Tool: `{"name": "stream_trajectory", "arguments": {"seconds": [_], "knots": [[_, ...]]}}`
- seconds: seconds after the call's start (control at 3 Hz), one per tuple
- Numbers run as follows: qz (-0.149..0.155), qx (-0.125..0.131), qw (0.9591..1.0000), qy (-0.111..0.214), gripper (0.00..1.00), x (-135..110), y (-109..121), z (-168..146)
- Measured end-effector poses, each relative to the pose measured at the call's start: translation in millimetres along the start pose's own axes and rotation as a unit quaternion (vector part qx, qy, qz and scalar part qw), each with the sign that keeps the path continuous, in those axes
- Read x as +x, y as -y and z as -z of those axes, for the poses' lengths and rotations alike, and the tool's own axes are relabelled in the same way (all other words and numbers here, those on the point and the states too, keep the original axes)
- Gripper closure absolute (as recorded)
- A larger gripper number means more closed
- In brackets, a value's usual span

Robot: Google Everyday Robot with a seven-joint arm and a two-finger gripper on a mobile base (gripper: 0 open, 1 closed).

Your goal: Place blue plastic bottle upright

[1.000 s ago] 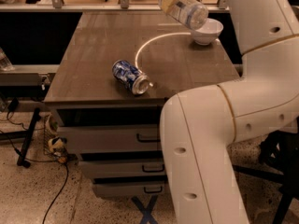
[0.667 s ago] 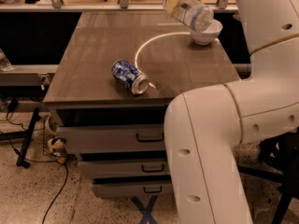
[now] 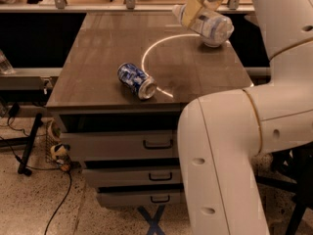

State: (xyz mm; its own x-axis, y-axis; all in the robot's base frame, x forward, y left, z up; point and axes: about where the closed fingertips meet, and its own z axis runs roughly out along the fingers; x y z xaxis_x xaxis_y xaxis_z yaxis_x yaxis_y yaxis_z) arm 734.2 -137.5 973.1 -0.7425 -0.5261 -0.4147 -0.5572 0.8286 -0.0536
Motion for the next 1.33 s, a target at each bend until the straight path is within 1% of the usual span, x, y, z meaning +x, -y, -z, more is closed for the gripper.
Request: {"name": "stream_trajectory", "arguments": {"seconds": [0.33,0.67,1.0,1.33], "knots": [[0.002,0.019,0.9994,-0.028,1.0,35.0,24.6,16.4],[0.004,0.041,0.9981,-0.047,1.0,61.9,41.9,39.4],[0.006,0.043,0.9974,-0.057,1.0,78.2,46.1,53.0],[0.0,0.037,0.997,-0.069,1.0,93.4,47.3,58.6]]}}
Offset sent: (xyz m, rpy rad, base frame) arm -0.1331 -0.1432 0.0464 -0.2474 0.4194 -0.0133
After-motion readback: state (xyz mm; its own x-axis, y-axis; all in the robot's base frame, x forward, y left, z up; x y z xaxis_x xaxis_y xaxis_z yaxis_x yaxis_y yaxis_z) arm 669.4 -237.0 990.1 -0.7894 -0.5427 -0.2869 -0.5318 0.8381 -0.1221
